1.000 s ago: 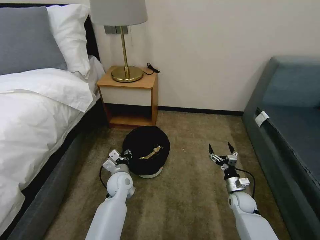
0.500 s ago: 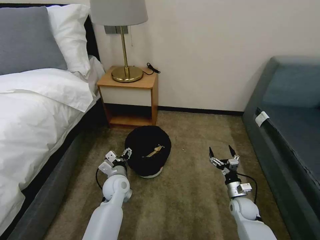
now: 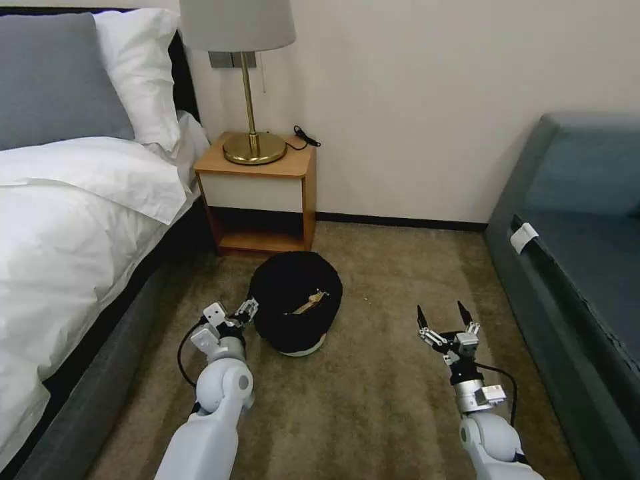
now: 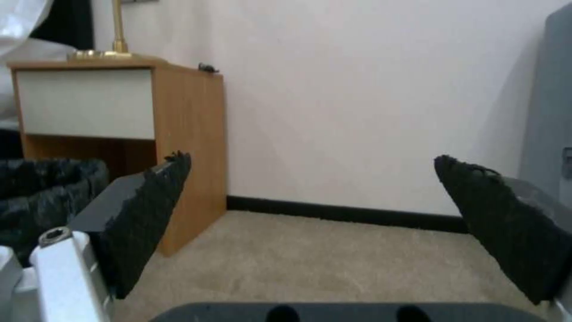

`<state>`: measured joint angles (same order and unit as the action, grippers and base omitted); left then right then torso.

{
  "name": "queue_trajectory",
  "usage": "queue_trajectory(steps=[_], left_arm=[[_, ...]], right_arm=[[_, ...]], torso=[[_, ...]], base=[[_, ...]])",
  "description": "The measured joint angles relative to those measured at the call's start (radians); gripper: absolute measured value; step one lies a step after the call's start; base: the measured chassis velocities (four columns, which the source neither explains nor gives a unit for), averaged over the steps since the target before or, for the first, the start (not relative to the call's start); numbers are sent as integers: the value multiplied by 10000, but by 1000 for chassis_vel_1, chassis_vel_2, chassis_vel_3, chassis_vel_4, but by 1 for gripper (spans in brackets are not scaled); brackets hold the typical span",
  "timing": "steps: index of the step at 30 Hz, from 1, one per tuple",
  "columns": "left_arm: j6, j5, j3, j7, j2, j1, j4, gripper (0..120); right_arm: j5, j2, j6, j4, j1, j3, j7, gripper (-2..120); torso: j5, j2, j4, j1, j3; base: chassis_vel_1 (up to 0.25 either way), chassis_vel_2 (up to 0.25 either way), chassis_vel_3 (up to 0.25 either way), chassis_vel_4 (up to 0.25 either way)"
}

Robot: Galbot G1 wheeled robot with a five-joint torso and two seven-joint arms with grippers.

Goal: Pick up the trash bin, then pick up the garbage on the floor and place it into the trash bin.

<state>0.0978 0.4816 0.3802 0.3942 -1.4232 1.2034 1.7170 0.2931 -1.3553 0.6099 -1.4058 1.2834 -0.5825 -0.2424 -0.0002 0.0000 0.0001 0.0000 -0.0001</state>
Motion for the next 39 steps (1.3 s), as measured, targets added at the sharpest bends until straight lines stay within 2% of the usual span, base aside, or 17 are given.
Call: queue_trajectory(steps=[2, 3, 4, 5, 7, 11, 19, 26, 34, 39], left_arm=[[-208, -795, -15, -316, 123, 179, 102, 100], [-208, -795, -15, -316, 123, 179, 102, 100], [-485, -1713, -61, -667, 231, 389, 248, 100], [-649, -2214, -102, -853, 280, 516, 351, 100], [-697, -2365, -116, -906, 290, 558, 386, 100], [-1332, -3466, -236, -1166, 250, 875, 540, 100], [-1997, -4512, -347, -1711, 240, 1431, 715, 100], [-2410, -5022, -470, -1958, 273, 1985, 1004, 100], [-2565, -5079, -654, -1966, 168, 2619, 1556, 100], [-2567, -5091, -742, -1950, 89, 2756, 1719, 100]], right_arm=[[102, -33, 5, -64, 53, 2, 9, 100], [102, -33, 5, -64, 53, 2, 9, 100], [111, -79, 32, -81, 92, 0, 18, 100], [111, -104, 59, -82, 113, -3, 24, 100], [111, -111, 66, -82, 122, -3, 24, 100], [112, -164, 167, -70, 217, -23, 30, 100], [252, -138, 214, -39, 203, -42, 29, 100], [335, -130, 216, -29, 131, -45, 11, 100], [371, -140, 216, -18, 60, -76, 1, 100], [370, -175, 217, -18, 61, -99, -4, 100]], torso=[[0, 0, -1, 0, 0], [0, 0, -1, 0, 0], [0, 0, 0, 0, 0], [1, 0, -1, 0, 0], [1, 0, 0, 0, 0], [1, 0, -1, 0, 0], [2, 1, -1, 0, 1], [2, 0, -1, 0, 0], [2, 0, -1, 0, 1], [2, 0, -1, -1, 1]], base=[[0, 0, 0, 0], [0, 0, 0, 0], [0, 0, 0, 0], [0, 0, 0, 0], [0, 0, 0, 0], [0, 0, 0, 0], [0, 0, 0, 0], [0, 0, 0, 0], [0, 0, 0, 0], [0, 0, 0, 0]])
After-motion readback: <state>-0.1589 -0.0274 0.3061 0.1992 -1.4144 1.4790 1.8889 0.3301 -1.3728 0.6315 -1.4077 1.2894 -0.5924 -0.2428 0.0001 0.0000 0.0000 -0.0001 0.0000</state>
